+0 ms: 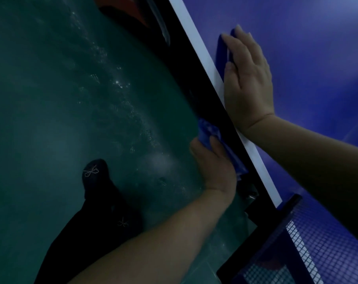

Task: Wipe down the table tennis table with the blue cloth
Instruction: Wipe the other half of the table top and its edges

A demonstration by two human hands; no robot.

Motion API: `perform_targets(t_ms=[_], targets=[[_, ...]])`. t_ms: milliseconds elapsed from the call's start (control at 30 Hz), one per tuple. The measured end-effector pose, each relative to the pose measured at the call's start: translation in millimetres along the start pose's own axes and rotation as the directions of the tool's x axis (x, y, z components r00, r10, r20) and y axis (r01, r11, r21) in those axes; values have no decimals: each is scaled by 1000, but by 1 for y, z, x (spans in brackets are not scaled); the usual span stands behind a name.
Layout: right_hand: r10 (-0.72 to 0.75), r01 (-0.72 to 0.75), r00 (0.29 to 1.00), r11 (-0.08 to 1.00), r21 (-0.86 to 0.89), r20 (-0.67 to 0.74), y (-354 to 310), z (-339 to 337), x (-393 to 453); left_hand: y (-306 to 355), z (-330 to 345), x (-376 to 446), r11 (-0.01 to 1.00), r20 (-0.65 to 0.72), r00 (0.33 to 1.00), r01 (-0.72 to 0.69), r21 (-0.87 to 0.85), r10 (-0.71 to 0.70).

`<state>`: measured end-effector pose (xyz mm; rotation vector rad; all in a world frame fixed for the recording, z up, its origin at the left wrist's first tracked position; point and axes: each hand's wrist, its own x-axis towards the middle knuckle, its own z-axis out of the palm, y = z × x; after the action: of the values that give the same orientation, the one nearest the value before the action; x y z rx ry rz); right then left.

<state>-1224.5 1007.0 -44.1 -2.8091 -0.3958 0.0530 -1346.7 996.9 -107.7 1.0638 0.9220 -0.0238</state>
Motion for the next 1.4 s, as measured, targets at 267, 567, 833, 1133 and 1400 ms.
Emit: perform_targets(t_ms=[267, 567, 833, 1133, 1400], targets=[[-2, 2, 1000, 1000, -17, -19, 1, 1, 2, 61, 6, 97, 952, -319, 905, -306, -27, 282], [-8, 7, 1000, 1000, -19, -25, 0, 3, 2, 70, -4, 59, 908, -143, 897, -416, 50, 419], [2, -2, 1000, 1000, -11, -19, 0, 1, 5, 83, -7, 83, 977, -165, 964, -212, 7, 211], [1, -1, 1000, 1000, 0, -31, 4, 1, 4, 149, -14, 150, 967, -243, 938, -254, -3, 246], [25, -25, 1000, 999, -22, -19, 0, 0, 3, 131, -25, 116, 959, -23, 964, -260, 115, 264]])
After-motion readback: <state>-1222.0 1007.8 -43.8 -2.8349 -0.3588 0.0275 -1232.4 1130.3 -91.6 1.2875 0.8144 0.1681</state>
